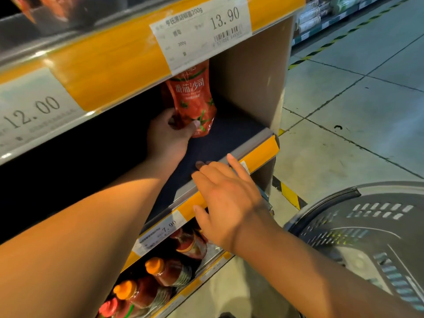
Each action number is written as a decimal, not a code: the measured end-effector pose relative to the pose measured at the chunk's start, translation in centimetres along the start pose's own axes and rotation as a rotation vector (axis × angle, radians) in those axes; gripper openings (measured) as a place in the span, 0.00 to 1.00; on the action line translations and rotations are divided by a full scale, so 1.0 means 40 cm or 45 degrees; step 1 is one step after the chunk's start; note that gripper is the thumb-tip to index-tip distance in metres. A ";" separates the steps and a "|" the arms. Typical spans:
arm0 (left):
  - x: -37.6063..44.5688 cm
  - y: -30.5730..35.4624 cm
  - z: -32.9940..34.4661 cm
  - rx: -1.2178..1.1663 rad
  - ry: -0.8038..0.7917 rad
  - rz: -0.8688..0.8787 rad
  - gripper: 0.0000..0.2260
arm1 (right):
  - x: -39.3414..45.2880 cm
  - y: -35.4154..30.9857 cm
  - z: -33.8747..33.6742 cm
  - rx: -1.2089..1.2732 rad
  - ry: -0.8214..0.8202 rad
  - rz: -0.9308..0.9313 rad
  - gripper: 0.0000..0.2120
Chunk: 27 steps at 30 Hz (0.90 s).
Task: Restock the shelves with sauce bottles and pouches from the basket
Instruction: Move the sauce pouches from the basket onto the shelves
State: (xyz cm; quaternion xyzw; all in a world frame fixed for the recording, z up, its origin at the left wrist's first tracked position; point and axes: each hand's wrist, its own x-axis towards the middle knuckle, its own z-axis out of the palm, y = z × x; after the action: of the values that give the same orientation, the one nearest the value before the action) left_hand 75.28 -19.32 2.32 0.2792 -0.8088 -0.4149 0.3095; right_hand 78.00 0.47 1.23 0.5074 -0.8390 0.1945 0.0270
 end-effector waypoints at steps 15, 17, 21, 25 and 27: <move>0.050 0.009 0.046 0.282 0.161 0.015 0.15 | -0.006 0.002 0.046 0.161 0.243 0.031 0.26; 0.052 0.014 0.044 0.300 0.163 -0.007 0.16 | -0.004 0.004 0.045 0.169 0.237 0.036 0.26; 0.050 0.020 0.031 0.331 0.109 -0.102 0.21 | 0.003 0.008 0.035 0.131 0.168 0.044 0.26; 0.014 0.022 -0.016 0.219 0.012 -0.236 0.27 | 0.006 0.004 0.026 0.083 0.107 0.052 0.27; -0.025 0.026 -0.054 0.127 -0.070 -0.277 0.25 | 0.005 0.004 0.020 0.058 0.104 0.056 0.27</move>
State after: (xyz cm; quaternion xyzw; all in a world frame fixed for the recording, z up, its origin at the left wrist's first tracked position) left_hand 77.31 -19.16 3.92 0.3689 -0.8015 -0.4129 0.2259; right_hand 77.87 0.10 0.48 0.4810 -0.8434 0.2349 0.0455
